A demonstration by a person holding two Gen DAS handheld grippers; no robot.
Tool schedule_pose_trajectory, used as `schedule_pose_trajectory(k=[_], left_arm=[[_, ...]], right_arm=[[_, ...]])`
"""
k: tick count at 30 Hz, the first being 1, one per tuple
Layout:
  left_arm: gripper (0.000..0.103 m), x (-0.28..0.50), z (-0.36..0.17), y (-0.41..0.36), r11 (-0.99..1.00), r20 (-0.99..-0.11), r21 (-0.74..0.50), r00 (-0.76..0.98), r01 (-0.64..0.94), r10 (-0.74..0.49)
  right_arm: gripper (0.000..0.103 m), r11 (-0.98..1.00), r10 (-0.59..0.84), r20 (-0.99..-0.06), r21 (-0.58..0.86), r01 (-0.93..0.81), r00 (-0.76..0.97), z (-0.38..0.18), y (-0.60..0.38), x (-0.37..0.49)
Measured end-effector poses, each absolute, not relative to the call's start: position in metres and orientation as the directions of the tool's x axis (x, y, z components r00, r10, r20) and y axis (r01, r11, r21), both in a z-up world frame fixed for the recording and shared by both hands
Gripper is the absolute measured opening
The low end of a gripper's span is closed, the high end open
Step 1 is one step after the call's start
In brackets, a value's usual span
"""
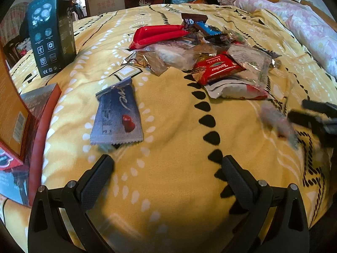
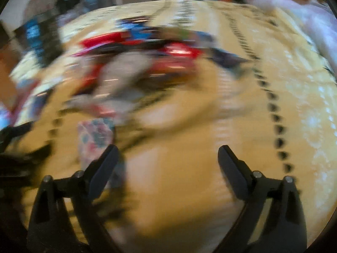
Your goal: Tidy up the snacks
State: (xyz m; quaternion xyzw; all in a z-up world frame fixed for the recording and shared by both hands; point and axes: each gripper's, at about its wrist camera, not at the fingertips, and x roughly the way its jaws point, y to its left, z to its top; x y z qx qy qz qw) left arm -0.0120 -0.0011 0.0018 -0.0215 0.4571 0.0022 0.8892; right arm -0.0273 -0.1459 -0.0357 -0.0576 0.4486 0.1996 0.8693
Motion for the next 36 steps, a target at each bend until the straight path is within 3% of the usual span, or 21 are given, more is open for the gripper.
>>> schedule_pose_trajectory(k=[2, 4, 8, 10, 12, 14, 16, 17, 18, 20, 26, 29, 31, 33, 36], left_arm=[[0.103, -0.018, 0.002, 0.002, 0.998, -0.809, -0.053, 0.588, -0.028, -0.027], [0.103, -0.021, 0.002, 0.005, 0.998, -0.805, -0.064, 0.592, -0.023, -0.038], [0.103, -0.021, 0.0, 0.006, 0.997, -0.805, -0.069, 0.591, -0.021, -0.043], [0.103, -0.021, 0.0, 0.005, 0.997, -0.805, -0.07, 0.592, -0.02, -0.045], [0.103, -0.021, 0.0, 0.007, 0.997, -0.804, -0.078, 0.593, -0.02, -0.051], [0.103, -0.021, 0.0, 0.007, 0.997, -0.803, -0.08, 0.594, -0.019, -0.053], [0.103, -0.02, 0.0, 0.008, 0.996, -0.803, -0.082, 0.594, -0.019, -0.055], [0.103, -0.021, 0.0, 0.008, 0.996, -0.803, -0.084, 0.594, -0.019, -0.056], [0.103, -0.021, 0.0, 0.008, 0.996, -0.803, -0.085, 0.593, -0.018, -0.058], [0.103, -0.021, 0.001, 0.008, 0.996, -0.803, -0.089, 0.593, -0.018, -0.061], [0.103, -0.021, 0.0, 0.009, 0.996, -0.802, -0.093, 0.594, -0.018, -0.064], [0.103, -0.02, 0.0, 0.009, 0.996, -0.802, -0.09, 0.594, -0.018, -0.062], [0.103, -0.02, 0.0, 0.008, 0.996, -0.802, -0.088, 0.594, -0.019, -0.06], [0.103, -0.02, 0.0, 0.008, 0.996, -0.802, -0.089, 0.594, -0.019, -0.061], [0.103, -0.02, 0.0, 0.008, 0.996, -0.802, -0.087, 0.594, -0.019, -0.058]], right_arm=[[0.09, 0.802, 0.484, -0.787, 0.224, -0.554, 0.382, -0.03, -0.12, -0.04], [0.087, 0.729, 0.561, -0.757, 0.261, -0.633, 0.334, -0.015, -0.108, -0.047], [0.087, 0.811, 0.531, -0.712, 0.27, -0.52, 0.459, 0.014, -0.129, -0.011], [0.087, 0.874, 0.452, -0.744, 0.259, -0.411, 0.492, 0.009, -0.139, 0.016], [0.071, 0.882, 0.457, -0.774, 0.331, -0.335, 0.438, -0.006, -0.145, 0.041], [0.061, 0.842, 0.534, -0.763, 0.441, -0.309, 0.365, -0.022, -0.142, 0.061], [0.06, 0.845, 0.532, -0.762, 0.444, -0.3, 0.371, -0.029, -0.137, 0.073], [0.051, 0.848, 0.527, -0.757, 0.439, -0.297, 0.386, -0.032, -0.134, 0.077], [0.02, 0.837, 0.545, -0.744, 0.457, -0.3, 0.387, -0.033, -0.131, 0.077], [0.015, 0.813, 0.581, -0.708, 0.49, -0.314, 0.401, -0.031, -0.13, 0.077], [0.014, 0.809, 0.588, -0.647, 0.458, -0.369, 0.486, 0.009, -0.167, 0.038], [0.017, 0.847, 0.527, -0.713, 0.394, -0.358, 0.463, 0.008, -0.19, 0.018], [0.026, 0.924, 0.34, -0.806, 0.191, -0.33, 0.484, 0.001, -0.196, 0.007], [0.058, 0.954, 0.249, -0.804, 0.107, -0.281, 0.539, 0.006, -0.206, -0.001], [0.066, 0.958, 0.26, -0.728, 0.114, -0.262, 0.634, 0.034, -0.205, -0.009]])
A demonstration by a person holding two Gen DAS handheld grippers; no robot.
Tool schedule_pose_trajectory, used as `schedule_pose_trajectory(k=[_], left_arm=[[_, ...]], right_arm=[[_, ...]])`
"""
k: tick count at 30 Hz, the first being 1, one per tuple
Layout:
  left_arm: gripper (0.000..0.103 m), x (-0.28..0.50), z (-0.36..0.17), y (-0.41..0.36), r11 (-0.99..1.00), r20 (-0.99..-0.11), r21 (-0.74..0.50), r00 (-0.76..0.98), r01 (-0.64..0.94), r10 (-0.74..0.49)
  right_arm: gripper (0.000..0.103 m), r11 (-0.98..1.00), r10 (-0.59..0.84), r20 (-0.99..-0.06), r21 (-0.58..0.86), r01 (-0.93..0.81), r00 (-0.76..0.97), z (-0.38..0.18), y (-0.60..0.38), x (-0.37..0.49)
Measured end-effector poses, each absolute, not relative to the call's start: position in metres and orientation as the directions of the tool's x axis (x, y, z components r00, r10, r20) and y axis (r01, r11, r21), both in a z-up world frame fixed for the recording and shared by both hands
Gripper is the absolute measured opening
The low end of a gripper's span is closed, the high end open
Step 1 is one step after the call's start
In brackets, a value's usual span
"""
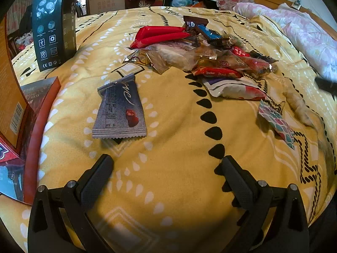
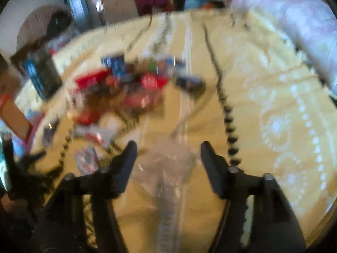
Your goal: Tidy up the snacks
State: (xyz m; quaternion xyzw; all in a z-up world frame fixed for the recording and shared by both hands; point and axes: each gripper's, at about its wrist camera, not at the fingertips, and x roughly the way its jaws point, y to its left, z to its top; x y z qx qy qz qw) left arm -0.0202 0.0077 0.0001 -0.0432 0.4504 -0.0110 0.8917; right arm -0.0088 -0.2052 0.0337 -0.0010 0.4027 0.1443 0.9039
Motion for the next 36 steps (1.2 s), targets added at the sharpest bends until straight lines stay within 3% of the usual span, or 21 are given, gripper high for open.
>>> schedule_pose_trajectory(k=[6, 9, 14, 16, 17, 18, 21, 23, 25, 26, 27, 29, 32, 36], left_arm=[[0.103, -0.018, 0.0, 0.009, 0.996, -0.804, -0.088, 0.591, -0.019, -0.06], [0.103, -0.018, 0.0, 0.01, 0.996, -0.804, -0.092, 0.591, -0.018, -0.063], [0.103, -0.018, 0.0, 0.01, 0.996, -0.804, -0.093, 0.591, -0.018, -0.064], [0.103, -0.017, 0.0, 0.01, 0.995, -0.803, -0.095, 0.592, -0.018, -0.066], [0.103, -0.017, 0.0, 0.01, 0.995, -0.803, -0.097, 0.592, -0.018, -0.067], [0.103, -0.017, 0.0, 0.01, 0.995, -0.803, -0.098, 0.592, -0.018, -0.068], [0.103, -0.018, 0.0, 0.01, 0.995, -0.802, -0.1, 0.594, -0.018, -0.07], [0.103, -0.018, 0.0, 0.01, 0.995, -0.8, -0.103, 0.595, -0.017, -0.073], [0.103, -0.018, 0.0, 0.01, 0.995, -0.8, -0.103, 0.595, -0.017, -0.073], [0.103, -0.018, 0.0, 0.01, 0.994, -0.8, -0.104, 0.596, -0.017, -0.073], [0.103, -0.018, 0.0, 0.01, 0.994, -0.8, -0.104, 0.596, -0.017, -0.074], [0.103, -0.018, 0.0, 0.01, 0.994, -0.799, -0.106, 0.596, -0.017, -0.075], [0.103, -0.02, 0.0, 0.011, 0.993, -0.797, -0.113, 0.599, -0.017, -0.08], [0.103, -0.021, 0.001, 0.011, 0.993, -0.795, -0.12, 0.601, -0.017, -0.086]], right_arm=[[0.065, 0.753, 0.537, -0.741, 0.205, -0.625, 0.404, 0.039, -0.096, 0.022], [0.07, 0.666, 0.508, -0.797, 0.124, -0.736, 0.325, 0.023, -0.041, 0.043], [0.071, 0.643, 0.388, -0.887, 0.066, -0.763, 0.25, -0.02, 0.003, 0.083], [0.056, 0.636, 0.374, -0.9, 0.075, -0.768, 0.223, -0.031, 0.01, 0.087], [0.037, 0.643, 0.376, -0.898, 0.075, -0.762, 0.229, -0.031, 0.01, 0.089], [0.031, 0.649, 0.392, -0.893, 0.099, -0.754, 0.221, -0.029, 0.007, 0.09], [0.018, 0.643, 0.497, -0.842, 0.194, -0.741, 0.21, -0.008, -0.014, 0.071], [0.016, 0.594, 0.567, -0.805, 0.25, -0.764, 0.177, 0.007, -0.019, 0.048], [0.018, 0.549, 0.584, -0.801, 0.266, -0.792, 0.136, 0.018, -0.02, 0.024], [0.033, 0.533, 0.562, -0.818, 0.248, -0.809, 0.119, 0.021, -0.02, 0.012], [0.06, 0.53, 0.542, -0.83, 0.218, -0.819, 0.129, 0.023, -0.019, 0.006], [0.078, 0.525, 0.535, -0.824, 0.151, -0.838, 0.187, 0.04, -0.026, -0.004], [0.076, 0.523, 0.548, -0.799, 0.095, -0.847, 0.249, 0.061, -0.025, 0.013], [0.061, 0.548, 0.476, -0.797, -0.064, -0.834, 0.373, 0.067, 0.001, 0.061]])
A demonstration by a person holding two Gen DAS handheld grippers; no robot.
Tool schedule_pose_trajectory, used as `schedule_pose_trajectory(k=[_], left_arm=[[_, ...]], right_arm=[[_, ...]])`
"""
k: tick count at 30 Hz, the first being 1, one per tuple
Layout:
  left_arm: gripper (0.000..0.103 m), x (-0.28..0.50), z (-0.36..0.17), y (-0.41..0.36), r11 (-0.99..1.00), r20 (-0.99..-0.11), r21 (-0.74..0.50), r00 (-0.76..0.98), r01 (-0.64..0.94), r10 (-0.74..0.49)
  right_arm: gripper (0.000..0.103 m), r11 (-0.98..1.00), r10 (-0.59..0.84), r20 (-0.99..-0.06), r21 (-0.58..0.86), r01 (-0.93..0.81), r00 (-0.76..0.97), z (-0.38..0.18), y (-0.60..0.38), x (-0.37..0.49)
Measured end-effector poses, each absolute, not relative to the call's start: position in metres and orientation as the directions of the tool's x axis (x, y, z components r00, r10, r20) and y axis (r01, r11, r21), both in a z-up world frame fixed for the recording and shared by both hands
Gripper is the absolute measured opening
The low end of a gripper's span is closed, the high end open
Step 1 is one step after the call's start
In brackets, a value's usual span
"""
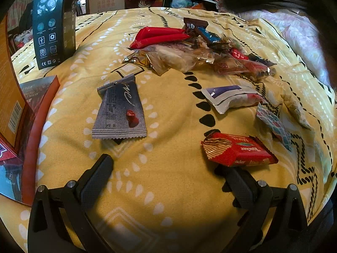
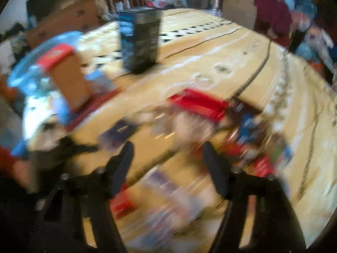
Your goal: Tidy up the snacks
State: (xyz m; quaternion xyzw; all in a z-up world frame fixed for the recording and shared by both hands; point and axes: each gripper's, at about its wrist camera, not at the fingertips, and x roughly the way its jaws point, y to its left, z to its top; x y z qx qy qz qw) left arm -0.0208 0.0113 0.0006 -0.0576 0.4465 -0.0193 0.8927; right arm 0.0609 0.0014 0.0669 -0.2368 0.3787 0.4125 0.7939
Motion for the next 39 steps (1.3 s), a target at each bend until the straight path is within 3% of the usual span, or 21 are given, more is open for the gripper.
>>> schedule_pose_trajectory(k=[7, 13, 16, 19, 24, 25, 28, 32, 39], left_arm=[[0.103, -0.023, 0.001, 0.013, 0.99, -0.791, -0.137, 0.604, -0.015, -0.1], [0.103, -0.023, 0.002, 0.016, 0.986, -0.783, -0.164, 0.611, -0.013, -0.121], [0.103, -0.023, 0.002, 0.017, 0.984, -0.779, -0.175, 0.613, -0.013, -0.131], [0.103, -0.023, 0.002, 0.019, 0.982, -0.775, -0.187, 0.616, -0.013, -0.139], [0.103, -0.023, 0.002, 0.021, 0.979, -0.769, -0.204, 0.62, -0.013, -0.152], [0.103, -0.024, 0.002, 0.02, 0.979, -0.769, -0.205, 0.621, -0.013, -0.153], [0.103, -0.024, 0.002, 0.02, 0.978, -0.769, -0.206, 0.621, -0.013, -0.153], [0.103, -0.026, 0.003, 0.022, 0.975, -0.76, -0.222, 0.629, -0.014, -0.164], [0.103, -0.026, 0.004, 0.022, 0.974, -0.758, -0.225, 0.631, -0.013, -0.167]], right_arm=[[0.056, 0.422, 0.306, -0.862, -0.258, -0.869, 0.404, 0.018, 0.076, 0.141], [0.05, 0.435, 0.32, -0.886, -0.178, -0.883, 0.337, 0.007, 0.096, 0.189], [0.048, 0.454, 0.369, -0.904, -0.026, -0.89, 0.215, 0.01, 0.099, 0.208], [0.048, 0.446, 0.31, -0.909, -0.121, -0.887, 0.28, 0.007, 0.102, 0.211], [0.047, 0.447, 0.28, -0.912, -0.152, -0.882, 0.299, -0.005, 0.107, 0.218], [0.046, 0.449, 0.285, -0.91, -0.15, -0.881, 0.301, -0.006, 0.109, 0.219], [0.03, 0.463, 0.306, -0.899, -0.147, -0.874, 0.313, -0.01, 0.113, 0.217], [0.017, 0.492, 0.414, -0.834, -0.133, -0.86, 0.365, 0.024, 0.103, 0.19], [0.015, 0.62, 0.531, -0.718, -0.034, -0.784, 0.451, 0.108, 0.013, 0.119]])
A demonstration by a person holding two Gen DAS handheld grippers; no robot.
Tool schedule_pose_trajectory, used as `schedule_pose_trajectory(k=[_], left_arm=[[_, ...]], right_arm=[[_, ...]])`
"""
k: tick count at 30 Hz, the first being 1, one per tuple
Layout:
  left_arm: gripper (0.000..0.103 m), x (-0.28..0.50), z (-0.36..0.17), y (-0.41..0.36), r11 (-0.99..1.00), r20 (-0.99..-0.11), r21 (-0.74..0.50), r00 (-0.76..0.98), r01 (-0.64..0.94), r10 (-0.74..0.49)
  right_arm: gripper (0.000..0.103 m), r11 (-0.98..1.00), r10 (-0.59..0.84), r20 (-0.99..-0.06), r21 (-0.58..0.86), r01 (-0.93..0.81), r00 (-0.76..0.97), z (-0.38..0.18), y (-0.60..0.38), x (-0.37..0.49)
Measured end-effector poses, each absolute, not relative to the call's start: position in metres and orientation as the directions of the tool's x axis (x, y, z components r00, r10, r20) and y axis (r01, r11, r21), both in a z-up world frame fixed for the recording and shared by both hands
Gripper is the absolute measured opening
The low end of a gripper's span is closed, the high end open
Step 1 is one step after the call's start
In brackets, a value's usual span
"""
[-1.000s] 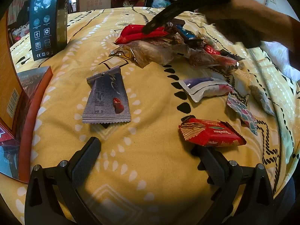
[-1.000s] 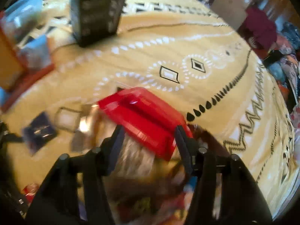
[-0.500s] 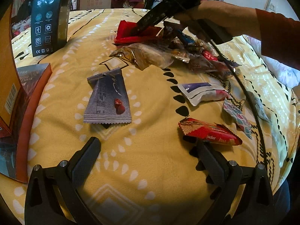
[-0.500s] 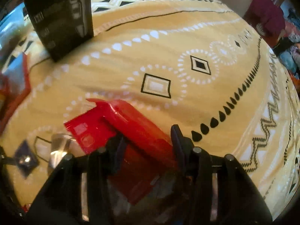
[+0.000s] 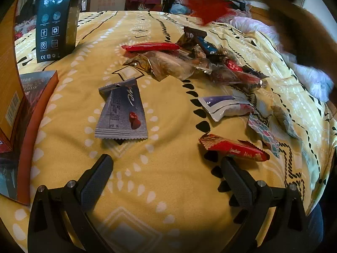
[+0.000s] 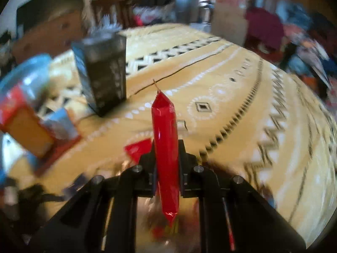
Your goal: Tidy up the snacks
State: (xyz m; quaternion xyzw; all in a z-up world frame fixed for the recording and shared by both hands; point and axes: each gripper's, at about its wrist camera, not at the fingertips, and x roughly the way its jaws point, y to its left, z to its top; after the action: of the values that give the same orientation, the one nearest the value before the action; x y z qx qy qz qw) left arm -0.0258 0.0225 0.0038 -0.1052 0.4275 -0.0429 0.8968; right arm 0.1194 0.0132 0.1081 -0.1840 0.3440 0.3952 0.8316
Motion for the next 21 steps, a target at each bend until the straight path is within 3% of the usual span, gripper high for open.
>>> schedule_pose_trajectory(k=[4, 7, 10, 11, 13, 18, 21], left_arm=[[0.103, -0.025, 0.004, 0.019, 0.979, -0.766, -0.205, 0.625, -0.015, -0.151], [0.103, -0.025, 0.003, 0.017, 0.982, -0.773, -0.188, 0.62, -0.017, -0.137], [0.103, -0.022, 0.003, 0.014, 0.986, -0.779, -0.169, 0.614, -0.018, -0.122], [0.103, -0.022, 0.003, 0.014, 0.986, -0.78, -0.167, 0.614, -0.018, -0.121], [0.103, -0.023, 0.003, 0.014, 0.986, -0.781, -0.165, 0.613, -0.019, -0.119], [0.103, -0.023, 0.002, 0.012, 0.989, -0.785, -0.15, 0.611, -0.02, -0.107], [0.103, -0.022, 0.002, 0.012, 0.988, -0.785, -0.151, 0.611, -0.02, -0.107]], right_arm=[[0.015, 0.679, 0.572, -0.742, 0.189, -0.71, 0.35, 0.106, -0.058, 0.066], [0.015, 0.691, 0.602, -0.777, 0.393, -0.607, 0.182, 0.056, -0.1, 0.036], [0.02, 0.749, 0.51, -0.845, 0.347, -0.564, 0.157, 0.008, -0.117, 0.027], [0.028, 0.793, 0.453, -0.868, 0.287, -0.538, 0.203, 0.0, -0.127, 0.03], [0.029, 0.835, 0.432, -0.864, 0.275, -0.476, 0.258, 0.005, -0.143, 0.033], [0.085, 0.909, 0.36, -0.809, 0.193, -0.369, 0.464, 0.04, -0.161, 0.011], [0.085, 0.94, 0.287, -0.825, 0.147, -0.306, 0.486, 0.026, -0.165, 0.0]])
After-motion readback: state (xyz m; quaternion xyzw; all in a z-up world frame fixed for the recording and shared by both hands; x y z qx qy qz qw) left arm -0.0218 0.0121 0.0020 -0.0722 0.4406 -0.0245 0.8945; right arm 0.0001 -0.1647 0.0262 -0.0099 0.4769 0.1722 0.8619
